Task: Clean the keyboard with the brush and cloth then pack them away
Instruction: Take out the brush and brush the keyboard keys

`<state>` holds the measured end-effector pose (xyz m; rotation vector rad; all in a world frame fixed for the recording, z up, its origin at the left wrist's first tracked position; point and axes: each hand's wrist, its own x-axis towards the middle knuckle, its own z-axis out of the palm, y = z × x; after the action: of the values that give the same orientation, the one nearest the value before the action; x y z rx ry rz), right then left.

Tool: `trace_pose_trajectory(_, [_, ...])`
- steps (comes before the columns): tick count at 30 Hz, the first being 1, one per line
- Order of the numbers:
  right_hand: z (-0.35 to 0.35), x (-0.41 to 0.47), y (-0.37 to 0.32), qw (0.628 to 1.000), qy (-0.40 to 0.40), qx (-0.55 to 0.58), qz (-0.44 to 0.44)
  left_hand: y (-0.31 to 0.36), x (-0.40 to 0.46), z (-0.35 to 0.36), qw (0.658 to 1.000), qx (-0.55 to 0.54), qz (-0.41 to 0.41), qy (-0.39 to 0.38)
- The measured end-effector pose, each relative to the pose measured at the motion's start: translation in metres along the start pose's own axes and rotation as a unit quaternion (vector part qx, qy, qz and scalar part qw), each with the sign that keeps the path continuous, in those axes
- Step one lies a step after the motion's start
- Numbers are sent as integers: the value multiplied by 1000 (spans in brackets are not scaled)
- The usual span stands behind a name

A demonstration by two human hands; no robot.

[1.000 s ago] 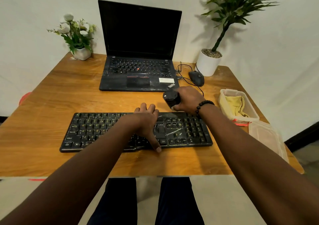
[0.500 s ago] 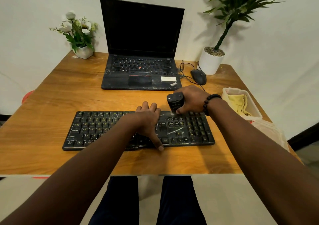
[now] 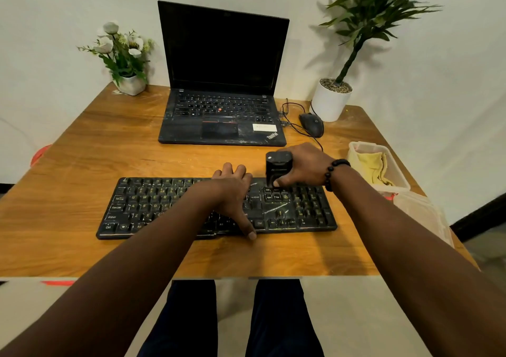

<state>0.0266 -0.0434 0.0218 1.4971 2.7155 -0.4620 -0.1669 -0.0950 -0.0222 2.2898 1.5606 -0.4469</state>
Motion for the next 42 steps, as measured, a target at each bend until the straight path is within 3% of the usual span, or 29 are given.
trace_pose_trajectory(3, [-2, -3, 6, 998, 37, -17, 44, 0, 0, 0, 1000, -1, 0, 1])
trace_pose_trajectory(6, [5, -9, 5, 988, 109, 58, 94, -1, 0, 0, 1000, 4, 2, 1])
trace_pose_trajectory(13, [25, -34, -3, 990, 68, 68, 104, 0, 3, 1, 1000, 6, -3, -5])
trace_pose_trajectory(19, [36, -38, -3, 943, 218, 172, 184, 1, 4, -1, 1000, 25, -2, -6])
trace_pose_trajectory(24, [48, -50, -10, 933, 199, 231, 189, 3, 3, -2, 1000, 28, -6, -7])
trace_pose_trajectory(26, [45, -56, -8, 891, 203, 355, 200, 3, 3, -2, 999, 32, -6, -10])
trace_pose_trajectory(30, [34, -59, -4, 767, 214, 570, 203, 3, 4, -2, 999, 31, -5, -11])
trace_pose_trajectory(34, [26, -58, -6, 719, 204, 635, 195, 2, 3, -2, 1000, 24, -8, -12])
trace_pose_trajectory(39, [34, -54, -14, 724, 228, 613, 218, 4, 4, -2, 999, 28, -12, -10])
trace_pose_trajectory(42, [46, -46, -14, 755, 248, 553, 250, 8, 4, -3, 999, 35, -4, -2])
